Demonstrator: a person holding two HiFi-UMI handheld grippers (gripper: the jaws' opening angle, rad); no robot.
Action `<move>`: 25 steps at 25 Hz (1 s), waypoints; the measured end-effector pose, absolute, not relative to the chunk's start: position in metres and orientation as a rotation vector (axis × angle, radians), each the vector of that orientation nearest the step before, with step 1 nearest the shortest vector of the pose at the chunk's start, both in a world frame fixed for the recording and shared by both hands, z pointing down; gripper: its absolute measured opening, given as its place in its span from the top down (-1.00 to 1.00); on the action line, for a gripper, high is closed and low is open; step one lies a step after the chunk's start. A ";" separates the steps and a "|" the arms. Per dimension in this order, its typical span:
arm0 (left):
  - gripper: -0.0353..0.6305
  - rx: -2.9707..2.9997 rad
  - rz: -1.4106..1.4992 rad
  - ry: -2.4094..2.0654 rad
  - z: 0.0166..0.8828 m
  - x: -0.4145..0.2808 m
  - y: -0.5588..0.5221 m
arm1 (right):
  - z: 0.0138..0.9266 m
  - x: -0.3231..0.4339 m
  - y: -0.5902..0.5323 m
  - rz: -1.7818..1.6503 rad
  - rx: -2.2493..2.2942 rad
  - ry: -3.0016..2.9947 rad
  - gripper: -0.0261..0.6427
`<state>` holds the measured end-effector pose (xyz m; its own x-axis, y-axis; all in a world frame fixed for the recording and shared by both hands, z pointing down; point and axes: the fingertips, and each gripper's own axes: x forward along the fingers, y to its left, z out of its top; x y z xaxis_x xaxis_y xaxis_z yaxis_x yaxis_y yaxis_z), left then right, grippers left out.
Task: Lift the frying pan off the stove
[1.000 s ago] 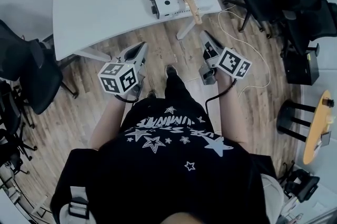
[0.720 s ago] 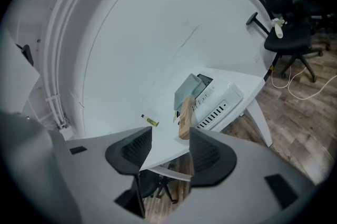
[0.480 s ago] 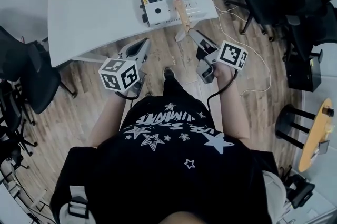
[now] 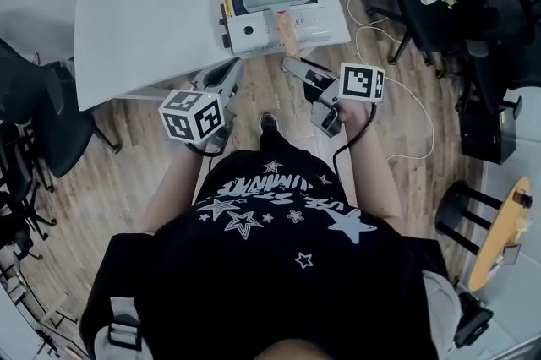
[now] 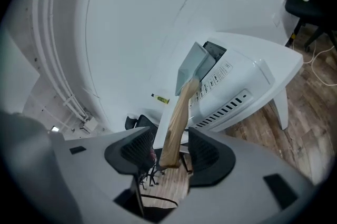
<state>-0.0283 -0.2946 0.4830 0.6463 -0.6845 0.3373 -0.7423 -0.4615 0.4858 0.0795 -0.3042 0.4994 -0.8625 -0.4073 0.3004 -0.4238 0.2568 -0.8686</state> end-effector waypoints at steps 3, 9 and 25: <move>0.87 2.250 0.124 -1.100 0.486 -0.020 -0.304 | 0.491 0.070 -0.310 1.738 0.666 -2.563 0.29; 0.87 2.243 0.157 -1.079 0.490 -0.004 -0.320 | 0.493 0.069 -0.309 1.765 0.525 -2.536 0.53; 0.41 1.978 0.003 -0.593 0.492 0.067 -0.336 | 0.490 0.072 -0.309 1.848 0.321 -2.530 0.58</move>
